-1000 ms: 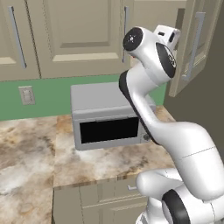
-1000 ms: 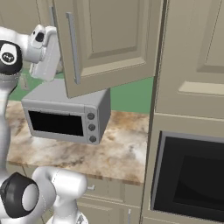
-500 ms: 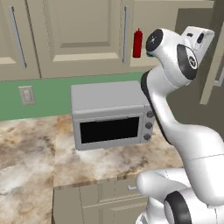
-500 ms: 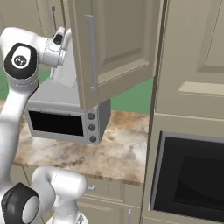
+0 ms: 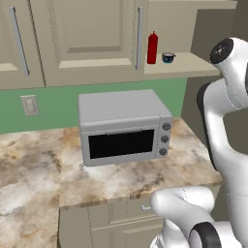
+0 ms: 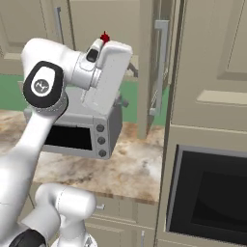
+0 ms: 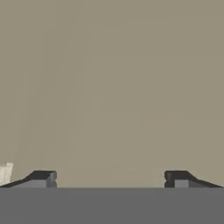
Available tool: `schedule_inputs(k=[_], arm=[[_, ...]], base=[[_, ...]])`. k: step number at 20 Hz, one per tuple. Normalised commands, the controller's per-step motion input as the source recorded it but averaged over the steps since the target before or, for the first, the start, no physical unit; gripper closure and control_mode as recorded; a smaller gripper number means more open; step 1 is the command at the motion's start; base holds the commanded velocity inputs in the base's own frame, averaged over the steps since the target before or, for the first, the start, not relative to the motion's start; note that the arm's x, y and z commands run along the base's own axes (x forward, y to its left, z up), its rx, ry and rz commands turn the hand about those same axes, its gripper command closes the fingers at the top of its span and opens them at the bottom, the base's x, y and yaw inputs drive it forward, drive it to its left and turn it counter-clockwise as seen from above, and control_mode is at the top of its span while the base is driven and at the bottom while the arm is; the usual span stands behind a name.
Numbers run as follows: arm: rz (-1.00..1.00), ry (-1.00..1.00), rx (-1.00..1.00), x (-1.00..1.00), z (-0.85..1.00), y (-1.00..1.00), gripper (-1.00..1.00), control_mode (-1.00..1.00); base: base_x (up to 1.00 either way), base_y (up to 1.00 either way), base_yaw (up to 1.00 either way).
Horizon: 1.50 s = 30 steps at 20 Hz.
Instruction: The dining table condiment station is running low on ketchup. Refill the condiment station by opening the cabinet and taking the ketchup from the cabinet and placing it on the dining table.
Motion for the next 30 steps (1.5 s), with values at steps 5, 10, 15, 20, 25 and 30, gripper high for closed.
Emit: schedule_inputs(k=[5,10,15,20,25,30], arm=[[-0.04,-0.07,0.00,-0.27,-0.01,-0.55,-1.00,-1.00],[0.00,-0.25,0.00,-0.15,-0.03,0.01,-1.00,-1.00],[0.01,-0.41,0.09,-0.06,0.00,0.46,-1.00,-1.00],[0.02,-0.41,0.22,-0.04,0.07,0.61,-1.00,-1.00],[0.03,-0.31,0.32,0.00,0.19,0.61,-1.00,-1.00],[0.16,-0.25,0.41,0.00,0.23,0.42,-1.00,-1.00]], base=[[0.00,0.00,0.00],[0.00,0.00,0.00],[0.00,0.00,0.00],[0.00,0.00,0.00],[0.00,0.00,0.00],[0.00,0.00,0.00]])
